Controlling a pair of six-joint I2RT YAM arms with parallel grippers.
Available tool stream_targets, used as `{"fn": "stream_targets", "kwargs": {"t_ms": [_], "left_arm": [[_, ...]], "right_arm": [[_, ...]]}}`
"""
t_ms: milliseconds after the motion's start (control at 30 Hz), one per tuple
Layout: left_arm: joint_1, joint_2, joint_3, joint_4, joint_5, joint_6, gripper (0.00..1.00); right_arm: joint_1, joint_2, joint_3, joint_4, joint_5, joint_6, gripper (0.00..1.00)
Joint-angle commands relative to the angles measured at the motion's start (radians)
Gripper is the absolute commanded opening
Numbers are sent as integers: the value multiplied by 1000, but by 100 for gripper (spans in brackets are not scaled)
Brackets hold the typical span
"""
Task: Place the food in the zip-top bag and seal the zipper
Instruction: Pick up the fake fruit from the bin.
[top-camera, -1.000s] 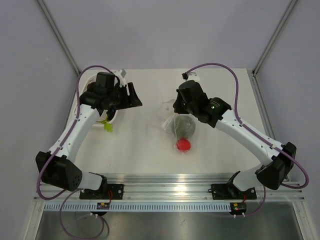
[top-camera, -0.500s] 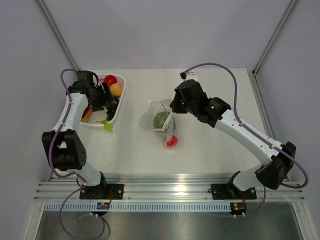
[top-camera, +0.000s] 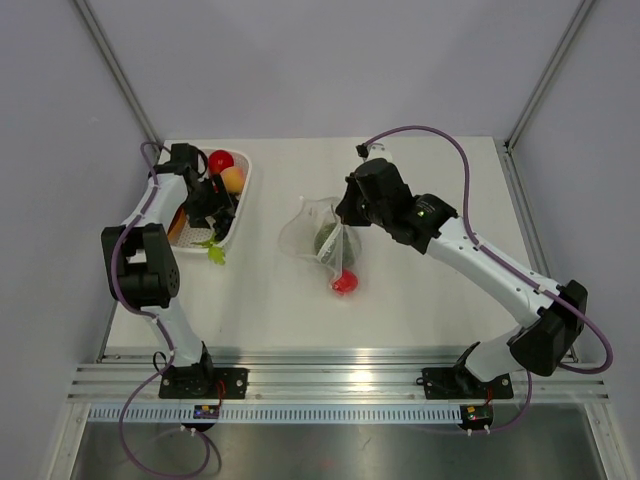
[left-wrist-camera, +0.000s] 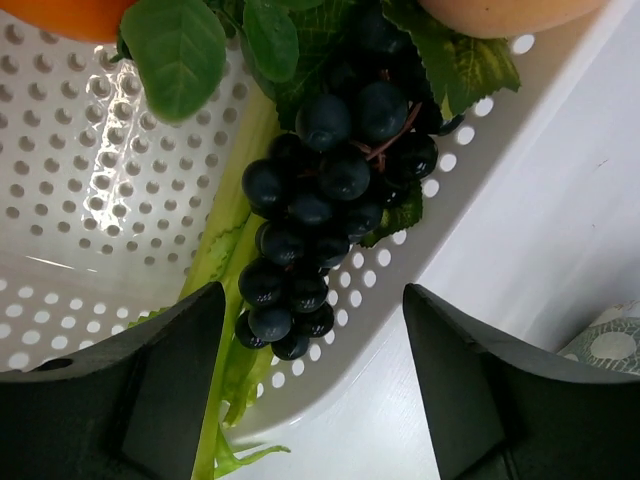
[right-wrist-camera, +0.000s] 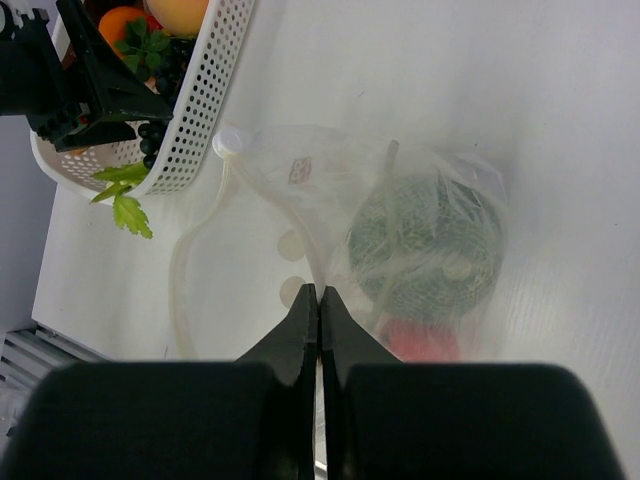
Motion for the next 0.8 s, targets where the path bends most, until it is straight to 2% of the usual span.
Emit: {"fn": "stream_targets", "kwargs": {"t_ms": [0,300,400,533,600,733,767], "left_arm": [[9,42,34,33,-36,23,74],[18,59,15,86,-57,0,56],[20,70,11,102,-62,-3,56],[20,108,21,86,-51,-7,63],[20,116,14,91,-54,-11,63],[20,127,29,73,-72,-17,54],[20,122,31,71,-74,-15,48]], "right_arm": [[-3,8,11,61,-21,-13,0],[-3,17,13,70,-44,-1,0],[-3,15,8,70,-46,4,0],[-3,17,7,78,-53,8,0],[-3,18,7,79,-58,13,0],[-3,18,7,79,-61,16,0],[-3,18,7,79,-59,18,0]]}}
